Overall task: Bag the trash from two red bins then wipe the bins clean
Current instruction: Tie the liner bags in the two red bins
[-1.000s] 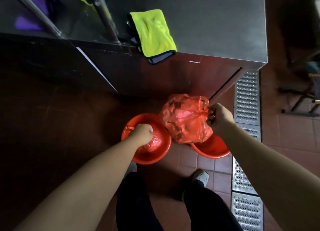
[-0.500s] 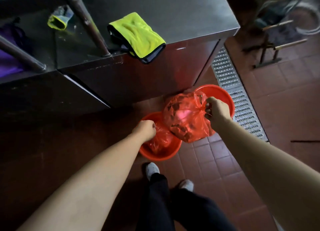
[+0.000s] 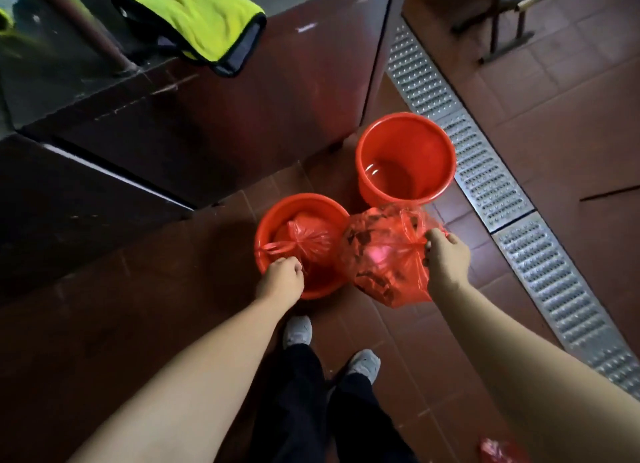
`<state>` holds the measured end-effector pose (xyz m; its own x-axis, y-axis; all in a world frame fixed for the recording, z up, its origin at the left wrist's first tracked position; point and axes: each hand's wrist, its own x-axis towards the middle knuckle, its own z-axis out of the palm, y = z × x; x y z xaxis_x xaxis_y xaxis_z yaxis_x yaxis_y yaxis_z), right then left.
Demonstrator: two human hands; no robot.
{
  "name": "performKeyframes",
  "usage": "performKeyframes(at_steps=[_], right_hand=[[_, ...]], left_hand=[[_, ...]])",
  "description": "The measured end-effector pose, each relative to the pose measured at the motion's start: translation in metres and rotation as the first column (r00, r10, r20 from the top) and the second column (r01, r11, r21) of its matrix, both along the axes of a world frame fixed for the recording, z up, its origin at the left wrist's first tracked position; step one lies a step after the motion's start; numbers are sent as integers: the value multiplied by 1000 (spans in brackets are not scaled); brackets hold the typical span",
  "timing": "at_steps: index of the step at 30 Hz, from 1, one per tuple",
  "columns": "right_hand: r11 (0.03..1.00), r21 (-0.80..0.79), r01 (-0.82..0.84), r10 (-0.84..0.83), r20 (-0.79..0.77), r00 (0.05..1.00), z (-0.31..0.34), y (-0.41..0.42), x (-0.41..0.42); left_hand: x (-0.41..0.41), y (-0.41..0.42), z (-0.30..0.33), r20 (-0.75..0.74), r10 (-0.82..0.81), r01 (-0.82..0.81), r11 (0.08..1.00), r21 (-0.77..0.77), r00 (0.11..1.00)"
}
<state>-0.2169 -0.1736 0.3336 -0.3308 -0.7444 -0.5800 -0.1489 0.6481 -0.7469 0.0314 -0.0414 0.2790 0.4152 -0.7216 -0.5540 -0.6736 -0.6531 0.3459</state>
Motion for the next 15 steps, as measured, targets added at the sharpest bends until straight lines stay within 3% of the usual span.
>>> performKeyframes(at_steps=[7, 15], right_hand=[[990, 21, 143, -141, -72, 987, -78, 35, -39], [972, 90, 217, -212, -61, 975, -195, 68, -60]], left_hand=[[-23, -9, -85, -11, -122, 122, 992, -26, 992], [-32, -39, -208, 19, -323, 322, 945, 55, 946]])
